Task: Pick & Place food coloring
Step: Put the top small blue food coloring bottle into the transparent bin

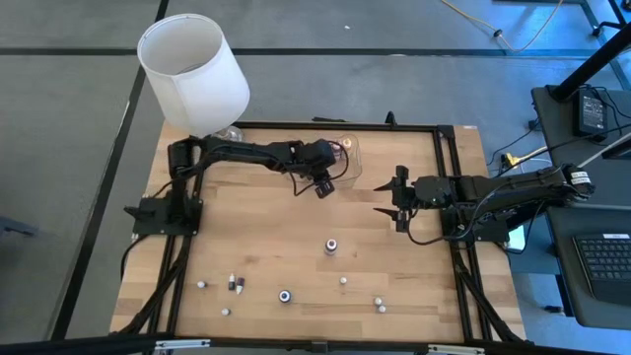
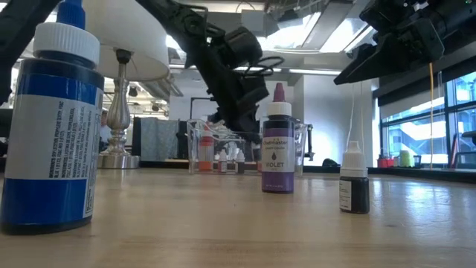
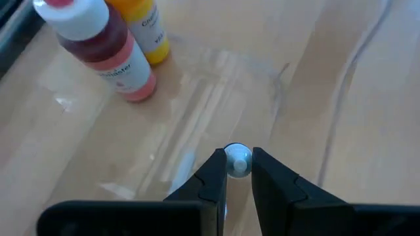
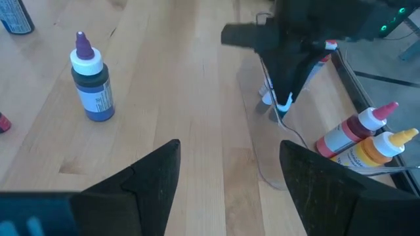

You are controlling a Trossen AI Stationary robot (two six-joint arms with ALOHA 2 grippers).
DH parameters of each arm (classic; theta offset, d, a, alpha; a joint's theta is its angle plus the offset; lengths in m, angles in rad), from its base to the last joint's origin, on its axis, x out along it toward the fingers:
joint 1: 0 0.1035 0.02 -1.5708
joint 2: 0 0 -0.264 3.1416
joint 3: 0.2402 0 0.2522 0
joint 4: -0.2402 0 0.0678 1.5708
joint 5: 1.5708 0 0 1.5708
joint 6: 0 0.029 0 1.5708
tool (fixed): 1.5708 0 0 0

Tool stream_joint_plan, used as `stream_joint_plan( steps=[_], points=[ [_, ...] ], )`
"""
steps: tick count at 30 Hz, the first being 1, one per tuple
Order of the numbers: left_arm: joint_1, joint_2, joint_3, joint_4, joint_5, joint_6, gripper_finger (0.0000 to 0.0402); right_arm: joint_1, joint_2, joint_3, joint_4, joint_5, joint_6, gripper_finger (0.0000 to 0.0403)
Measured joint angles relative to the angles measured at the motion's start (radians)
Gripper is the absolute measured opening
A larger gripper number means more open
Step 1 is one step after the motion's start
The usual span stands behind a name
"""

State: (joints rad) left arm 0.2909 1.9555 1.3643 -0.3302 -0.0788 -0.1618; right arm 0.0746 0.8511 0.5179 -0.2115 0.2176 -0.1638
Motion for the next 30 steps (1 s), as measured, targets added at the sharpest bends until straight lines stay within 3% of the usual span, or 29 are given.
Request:
stream_joint_plan(
  steps=[17,25,30],
  points=[
    [0.0,0.024,0.0,-0.002,-0.013,0.0,0.0083,0.0,0.0,0.0,-0.001,0.0,0.001,0.0261],
    [-0.001,0.023,0.0,-0.004,-0.013,0.002,0.0082,0.0,0.0,0.0,-0.002,0.0,0.001,0.0261],
    [-0.001,-0.051,0.0,-0.027,-0.007,0.036,0.0084,0.0,0.0,0.0,-0.003,0.0,0.001,0.0261]
  ],
)
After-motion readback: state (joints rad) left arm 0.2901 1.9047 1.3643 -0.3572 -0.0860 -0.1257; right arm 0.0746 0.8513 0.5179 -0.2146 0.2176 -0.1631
